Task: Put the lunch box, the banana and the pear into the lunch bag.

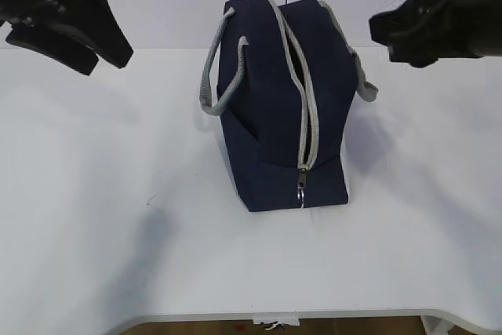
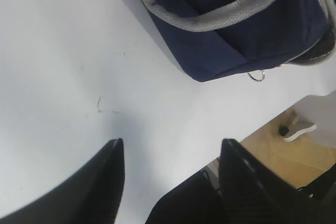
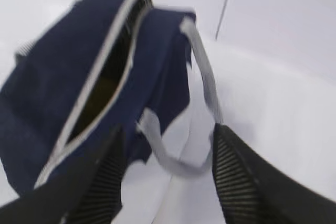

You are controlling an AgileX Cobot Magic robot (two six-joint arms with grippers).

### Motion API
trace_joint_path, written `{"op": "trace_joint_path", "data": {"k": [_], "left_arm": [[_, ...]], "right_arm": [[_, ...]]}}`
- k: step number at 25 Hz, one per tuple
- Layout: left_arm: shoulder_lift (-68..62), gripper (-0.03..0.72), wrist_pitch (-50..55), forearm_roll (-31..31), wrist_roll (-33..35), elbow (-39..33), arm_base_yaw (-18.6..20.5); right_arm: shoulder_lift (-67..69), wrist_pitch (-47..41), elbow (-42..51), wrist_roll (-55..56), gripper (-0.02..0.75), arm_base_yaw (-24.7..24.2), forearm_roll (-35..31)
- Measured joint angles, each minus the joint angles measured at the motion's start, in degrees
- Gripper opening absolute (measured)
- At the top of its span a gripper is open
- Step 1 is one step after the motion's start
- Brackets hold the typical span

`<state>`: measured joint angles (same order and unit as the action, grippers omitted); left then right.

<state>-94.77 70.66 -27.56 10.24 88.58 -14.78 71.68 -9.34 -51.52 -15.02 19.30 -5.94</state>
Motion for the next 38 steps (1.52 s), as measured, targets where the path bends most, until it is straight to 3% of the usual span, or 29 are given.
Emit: {"op": "trace_joint_path", "data": {"k": [5,11,15,18,28,33,38], "left_arm": [[0.0,0.433,0.0,-0.64,-0.04,0.0,0.0],[0.0,0.433,0.0,-1.07,-0.13,0.0,0.0],[0.0,0.433,0.0,-1.07,-0.13,0.0,0.0],[0.0,0.433,0.0,-1.07,-0.13,0.0,0.0],[0.0,0.433,0.0,-1.07,-0.13,0.0,0.0],[0.0,0.433,0.0,-1.07,-0.13,0.0,0.0],[0.0,0.433,0.0,-1.07,-0.13,0.0,0.0]], "right_arm": [[-0.34,7.69,4.89,-2.23,0.428,5.99,1.06],[-0.47,21.23,17.23,0.15,0.428,11.61,-1.49],[-0.47,31.45,25.3,4.18,0.428,11.79,-1.74],[-0.47,33.91,29.29,6.62,0.429,11.79,-1.82],[4.37,35.6,30.29,9.63,0.43,11.79,-1.62],[11.02,41.36,30.29,13.17,0.43,11.79,-1.23],[15.76,44.85,30.29,21.06,0.43,11.79,7.18]]}}
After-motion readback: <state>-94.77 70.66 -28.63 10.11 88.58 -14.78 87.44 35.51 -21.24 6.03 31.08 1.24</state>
